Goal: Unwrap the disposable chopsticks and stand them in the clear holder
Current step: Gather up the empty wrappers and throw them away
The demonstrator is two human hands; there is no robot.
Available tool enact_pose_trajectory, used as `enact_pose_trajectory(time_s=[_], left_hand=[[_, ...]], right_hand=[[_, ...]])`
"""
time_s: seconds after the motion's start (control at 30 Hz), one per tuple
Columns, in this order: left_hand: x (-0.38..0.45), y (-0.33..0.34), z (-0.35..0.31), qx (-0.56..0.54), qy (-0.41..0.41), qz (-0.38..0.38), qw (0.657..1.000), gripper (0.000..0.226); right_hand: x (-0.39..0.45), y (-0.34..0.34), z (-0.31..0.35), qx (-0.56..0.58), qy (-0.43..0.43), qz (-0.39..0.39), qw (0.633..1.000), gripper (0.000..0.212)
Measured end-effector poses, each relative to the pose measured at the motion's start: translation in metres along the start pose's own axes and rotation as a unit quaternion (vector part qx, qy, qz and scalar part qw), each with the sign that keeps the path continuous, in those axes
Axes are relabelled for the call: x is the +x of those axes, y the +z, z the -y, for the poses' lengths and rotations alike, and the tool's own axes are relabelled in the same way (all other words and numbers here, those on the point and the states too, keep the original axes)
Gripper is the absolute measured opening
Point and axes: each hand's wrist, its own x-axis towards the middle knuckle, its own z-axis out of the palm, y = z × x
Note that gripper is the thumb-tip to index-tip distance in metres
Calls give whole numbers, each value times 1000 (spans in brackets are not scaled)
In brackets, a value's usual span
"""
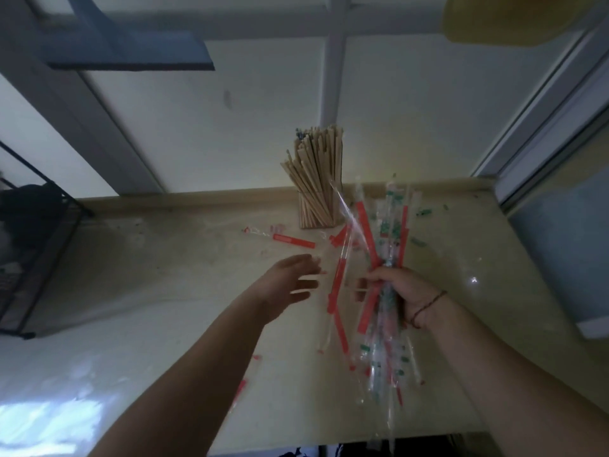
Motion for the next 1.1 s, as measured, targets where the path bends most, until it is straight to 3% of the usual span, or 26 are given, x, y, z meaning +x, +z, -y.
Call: enact_pose_trajectory(time_s=[0.07,0.13,0.17,0.23,0.27,0.3,0.4,0.53,0.6,0.7,0.83,1.0,1.1], left_hand=[[4,-16,8,64,18,-88,994,47],[-4,-32,21,262,38,-180,947,43],[-15,-38,32,385,60,-225,893,43],[-48,-48,64,573,126,-298,753,47],[-69,-52,84,623,152,-308,703,50],[-90,-53,105,652,167,-303,674,52],[-124,-65,156,715,167,-271,622,51],[-129,-71,168,718,182,-292,605,26],[-128,-71,168,703,173,-294,624,20],[-112,-65,157,662,123,-280,685,23],[-59,-12,116,432,90,-293,848,15],[-10,53,82,249,35,-299,920,19],[-8,70,80,6,-18,-294,956,28]], right_hand=[[1,-11,1,18,-4,-31,999,14],[2,-20,-1,30,-1,-68,997,16],[2,-25,-2,37,2,-80,996,18],[4,-36,-3,58,7,-102,993,21],[5,-41,-3,60,7,-111,992,22],[6,-44,-3,56,6,-117,992,22],[5,-50,-7,31,4,-115,993,22],[-5,-49,-11,-37,9,-93,995,22],[-10,-48,-12,-50,17,-99,994,22],[-14,-45,-17,-94,11,-120,988,20],[-7,-29,-34,-214,-7,-161,964,7],[19,-9,-58,-225,17,-181,957,11],[33,9,-68,-247,-6,-186,951,42]])
